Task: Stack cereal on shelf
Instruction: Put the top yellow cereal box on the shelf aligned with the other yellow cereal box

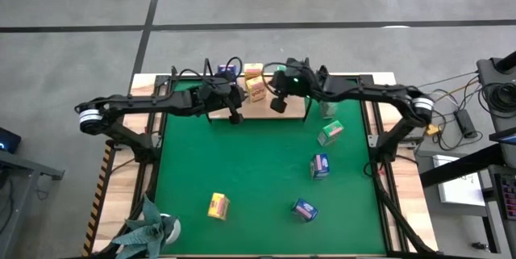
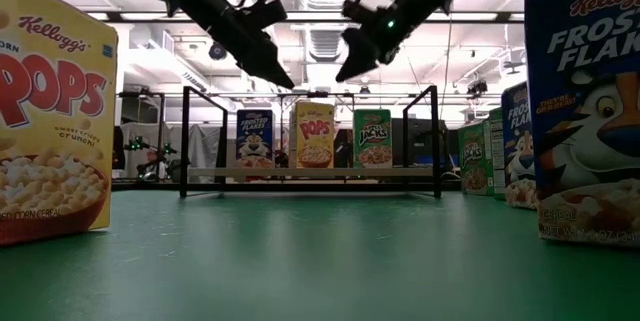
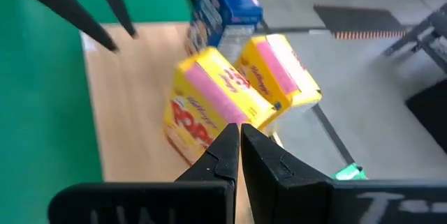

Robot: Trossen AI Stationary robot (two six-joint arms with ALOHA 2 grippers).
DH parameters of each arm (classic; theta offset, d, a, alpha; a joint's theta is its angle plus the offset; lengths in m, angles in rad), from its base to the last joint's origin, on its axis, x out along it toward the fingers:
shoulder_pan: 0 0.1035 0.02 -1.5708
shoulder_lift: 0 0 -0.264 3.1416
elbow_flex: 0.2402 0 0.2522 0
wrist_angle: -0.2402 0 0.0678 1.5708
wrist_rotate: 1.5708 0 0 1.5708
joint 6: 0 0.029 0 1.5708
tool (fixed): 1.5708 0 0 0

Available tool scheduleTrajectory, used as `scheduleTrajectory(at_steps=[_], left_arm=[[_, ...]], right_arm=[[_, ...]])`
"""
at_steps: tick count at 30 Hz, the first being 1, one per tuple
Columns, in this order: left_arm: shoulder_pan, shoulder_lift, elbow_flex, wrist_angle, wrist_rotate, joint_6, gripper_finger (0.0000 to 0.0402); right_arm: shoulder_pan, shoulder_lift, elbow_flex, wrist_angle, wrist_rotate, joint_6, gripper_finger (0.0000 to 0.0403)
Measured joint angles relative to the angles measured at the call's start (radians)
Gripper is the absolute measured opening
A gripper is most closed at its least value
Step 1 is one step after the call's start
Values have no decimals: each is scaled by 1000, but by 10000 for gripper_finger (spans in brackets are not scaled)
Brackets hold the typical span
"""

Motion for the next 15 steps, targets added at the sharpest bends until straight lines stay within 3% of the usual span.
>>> scheduleTrajectory(at_steps=[6,15], left_arm=[[0,17,0,1,0,-5,41],[2,76,0,21,0,-6,41]], right_arm=[[-53,109,101,-89,4,-9,8],[-73,154,109,-97,7,-19,8]])
